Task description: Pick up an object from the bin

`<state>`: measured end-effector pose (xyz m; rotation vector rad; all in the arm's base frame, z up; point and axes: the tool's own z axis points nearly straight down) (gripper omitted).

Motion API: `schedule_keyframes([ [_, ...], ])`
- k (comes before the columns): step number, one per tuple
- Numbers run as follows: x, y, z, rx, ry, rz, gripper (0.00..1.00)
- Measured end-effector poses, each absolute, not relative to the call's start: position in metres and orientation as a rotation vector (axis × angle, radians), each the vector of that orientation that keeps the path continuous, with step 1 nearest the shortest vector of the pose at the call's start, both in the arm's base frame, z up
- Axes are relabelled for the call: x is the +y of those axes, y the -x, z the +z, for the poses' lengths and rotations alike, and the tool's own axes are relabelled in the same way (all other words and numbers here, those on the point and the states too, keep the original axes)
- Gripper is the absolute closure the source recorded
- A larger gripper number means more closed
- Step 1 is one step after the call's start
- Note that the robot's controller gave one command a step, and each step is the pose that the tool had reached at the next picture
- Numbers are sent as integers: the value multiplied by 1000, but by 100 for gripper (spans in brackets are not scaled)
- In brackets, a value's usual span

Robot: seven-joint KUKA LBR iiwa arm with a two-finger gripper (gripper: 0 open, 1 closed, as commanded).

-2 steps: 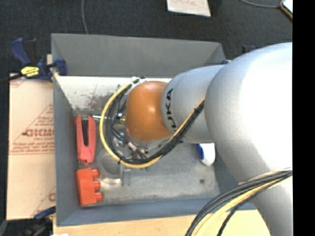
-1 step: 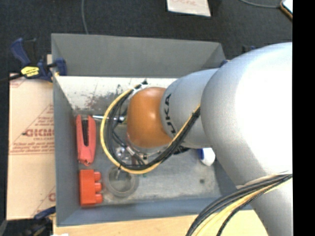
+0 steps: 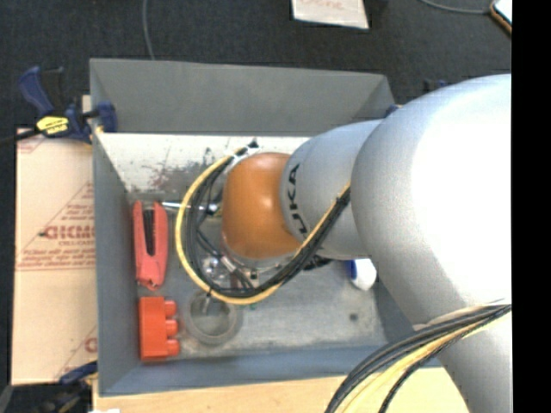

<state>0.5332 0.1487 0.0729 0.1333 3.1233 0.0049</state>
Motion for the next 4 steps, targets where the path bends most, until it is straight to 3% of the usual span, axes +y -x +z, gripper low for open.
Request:
schedule_keyframes([
  [1, 148, -529, 88, 3136, -135, -1, 100],
  [4, 147, -532, 178, 3129, -129, 2, 100],
])
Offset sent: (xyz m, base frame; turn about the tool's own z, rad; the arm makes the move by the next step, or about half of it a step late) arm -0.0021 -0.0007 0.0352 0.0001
